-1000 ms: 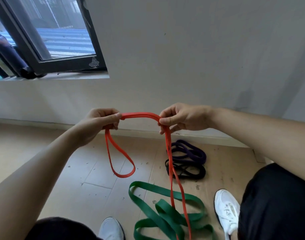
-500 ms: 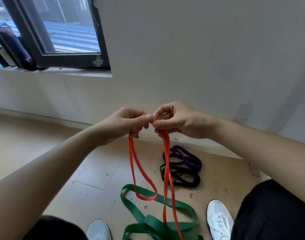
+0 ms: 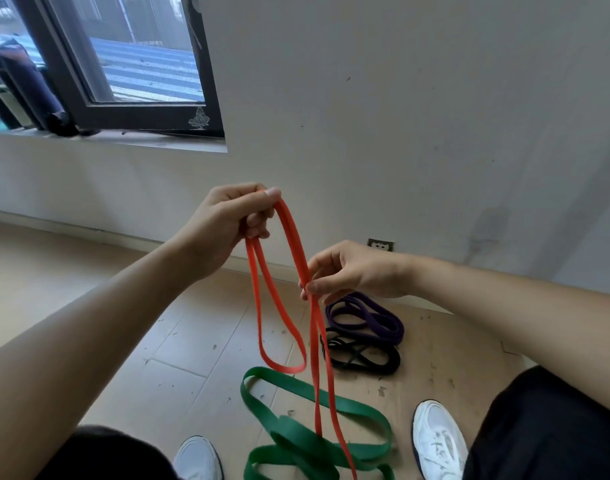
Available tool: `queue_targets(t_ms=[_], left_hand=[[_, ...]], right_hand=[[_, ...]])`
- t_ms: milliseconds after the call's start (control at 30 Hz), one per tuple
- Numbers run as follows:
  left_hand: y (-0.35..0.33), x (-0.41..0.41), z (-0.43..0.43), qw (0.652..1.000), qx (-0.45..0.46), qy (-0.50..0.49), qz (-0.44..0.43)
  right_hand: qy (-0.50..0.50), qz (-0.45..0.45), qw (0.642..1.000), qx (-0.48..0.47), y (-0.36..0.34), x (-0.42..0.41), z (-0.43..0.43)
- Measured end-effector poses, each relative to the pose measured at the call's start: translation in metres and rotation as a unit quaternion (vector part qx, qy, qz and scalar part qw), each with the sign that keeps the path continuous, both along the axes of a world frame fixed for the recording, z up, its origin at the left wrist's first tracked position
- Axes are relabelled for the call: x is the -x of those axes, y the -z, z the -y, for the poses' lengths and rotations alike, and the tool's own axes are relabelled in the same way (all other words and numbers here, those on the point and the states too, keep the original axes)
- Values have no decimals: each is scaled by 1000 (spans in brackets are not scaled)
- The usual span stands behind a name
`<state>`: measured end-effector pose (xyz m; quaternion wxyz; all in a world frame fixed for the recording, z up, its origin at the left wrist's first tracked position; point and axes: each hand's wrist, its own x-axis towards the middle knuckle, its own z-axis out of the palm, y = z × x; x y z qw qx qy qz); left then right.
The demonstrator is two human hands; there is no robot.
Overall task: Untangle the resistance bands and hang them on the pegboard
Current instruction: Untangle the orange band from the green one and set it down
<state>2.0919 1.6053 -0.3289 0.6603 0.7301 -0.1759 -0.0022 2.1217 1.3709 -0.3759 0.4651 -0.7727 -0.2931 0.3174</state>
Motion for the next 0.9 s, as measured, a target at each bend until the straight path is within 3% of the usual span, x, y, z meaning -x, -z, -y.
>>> queue_targets(t_ms=[167,400,667,900], left_hand=[[1,-6,-24,998,6,-56,7],[15,-8,-46,992,-107,0,-67],[11,1,-22,987,-58,83,-122],[0,8,16,992,-37,82,-87]], right_hand=[[24,-12,998,-55,-10,0,-1],[55,-49,987,-140,-22,1,3],[111,-67,962,-239,-48,6,7],[93,-20,964,-249,-54,9,4]])
